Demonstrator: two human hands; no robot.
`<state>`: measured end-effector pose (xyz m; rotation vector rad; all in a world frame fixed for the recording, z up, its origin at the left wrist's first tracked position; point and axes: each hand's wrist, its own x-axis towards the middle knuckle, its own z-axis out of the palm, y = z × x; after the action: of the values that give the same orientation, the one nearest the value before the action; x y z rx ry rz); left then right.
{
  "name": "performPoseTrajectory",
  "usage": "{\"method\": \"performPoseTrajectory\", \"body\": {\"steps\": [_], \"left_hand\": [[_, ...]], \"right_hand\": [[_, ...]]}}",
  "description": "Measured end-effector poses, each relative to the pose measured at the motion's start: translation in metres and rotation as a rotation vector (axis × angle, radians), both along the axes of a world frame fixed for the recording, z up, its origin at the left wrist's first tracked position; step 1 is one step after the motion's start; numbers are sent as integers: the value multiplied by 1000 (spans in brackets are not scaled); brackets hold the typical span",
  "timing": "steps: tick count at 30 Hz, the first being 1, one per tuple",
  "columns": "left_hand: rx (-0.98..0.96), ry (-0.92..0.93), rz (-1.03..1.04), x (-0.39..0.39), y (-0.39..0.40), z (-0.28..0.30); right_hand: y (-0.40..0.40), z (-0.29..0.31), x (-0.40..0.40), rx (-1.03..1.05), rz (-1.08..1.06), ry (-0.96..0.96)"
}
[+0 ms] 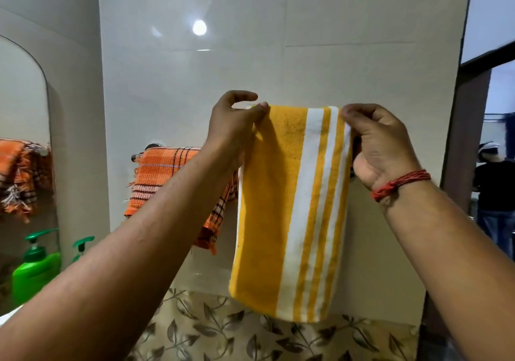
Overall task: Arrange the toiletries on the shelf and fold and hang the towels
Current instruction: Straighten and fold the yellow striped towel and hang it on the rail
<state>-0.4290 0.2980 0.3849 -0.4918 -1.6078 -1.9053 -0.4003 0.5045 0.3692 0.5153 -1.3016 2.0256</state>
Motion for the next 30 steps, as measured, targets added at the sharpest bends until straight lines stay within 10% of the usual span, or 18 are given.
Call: {"method": "performPoseTrajectory", "body": {"steps": [19, 26, 30], "left_hand": [[-519, 308, 543, -82, 25, -4], [-571, 321, 567, -86, 19, 0], [-353, 252, 417, -82, 14, 8]], "right_hand": [[9, 24, -73, 1368, -1340, 490], [11, 15, -82, 1355, -1256, 469], [5, 34, -63, 940, -1033, 383]]}}
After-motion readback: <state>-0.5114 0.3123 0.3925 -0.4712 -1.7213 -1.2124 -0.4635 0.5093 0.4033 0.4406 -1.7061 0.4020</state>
